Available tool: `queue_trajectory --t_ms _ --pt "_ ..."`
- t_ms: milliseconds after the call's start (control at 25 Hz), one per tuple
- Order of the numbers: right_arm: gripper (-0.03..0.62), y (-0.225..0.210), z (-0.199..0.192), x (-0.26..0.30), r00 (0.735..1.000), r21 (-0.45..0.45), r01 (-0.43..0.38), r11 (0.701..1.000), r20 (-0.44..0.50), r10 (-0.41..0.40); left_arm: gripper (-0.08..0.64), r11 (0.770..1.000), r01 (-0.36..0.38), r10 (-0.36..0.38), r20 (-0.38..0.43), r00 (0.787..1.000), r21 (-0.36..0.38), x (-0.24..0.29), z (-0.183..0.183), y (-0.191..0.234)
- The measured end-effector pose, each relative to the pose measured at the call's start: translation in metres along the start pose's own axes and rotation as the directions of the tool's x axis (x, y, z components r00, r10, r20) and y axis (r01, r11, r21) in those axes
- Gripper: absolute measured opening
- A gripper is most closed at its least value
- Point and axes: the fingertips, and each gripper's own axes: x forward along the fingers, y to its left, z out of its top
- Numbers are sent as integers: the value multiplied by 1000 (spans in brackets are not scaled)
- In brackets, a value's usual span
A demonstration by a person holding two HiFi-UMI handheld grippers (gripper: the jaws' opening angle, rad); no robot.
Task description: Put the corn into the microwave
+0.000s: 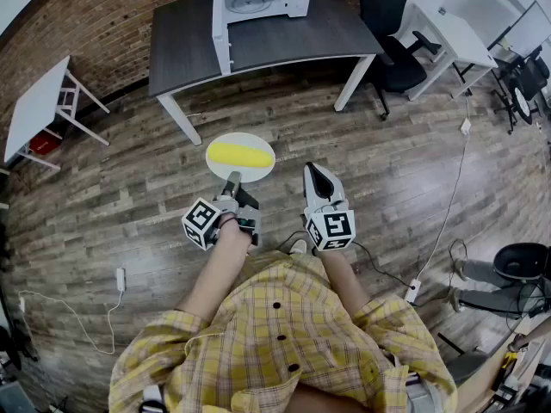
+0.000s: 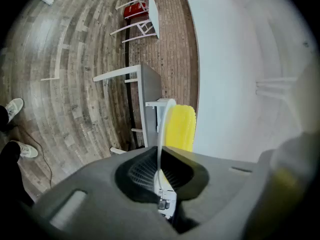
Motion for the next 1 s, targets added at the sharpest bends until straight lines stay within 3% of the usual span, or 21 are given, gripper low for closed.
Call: queue_trajectory --t_ms 400,1000 --pt "1 -27 -6 -9 999 27 -31 999 -21 32 12 1000 -8 8 15 1000 5 7 -22 2" --pt "-5 -107 -13 -26 990 31 -134 991 -31 135 12 1000 8 -7 67 998 -16 47 -94 5"
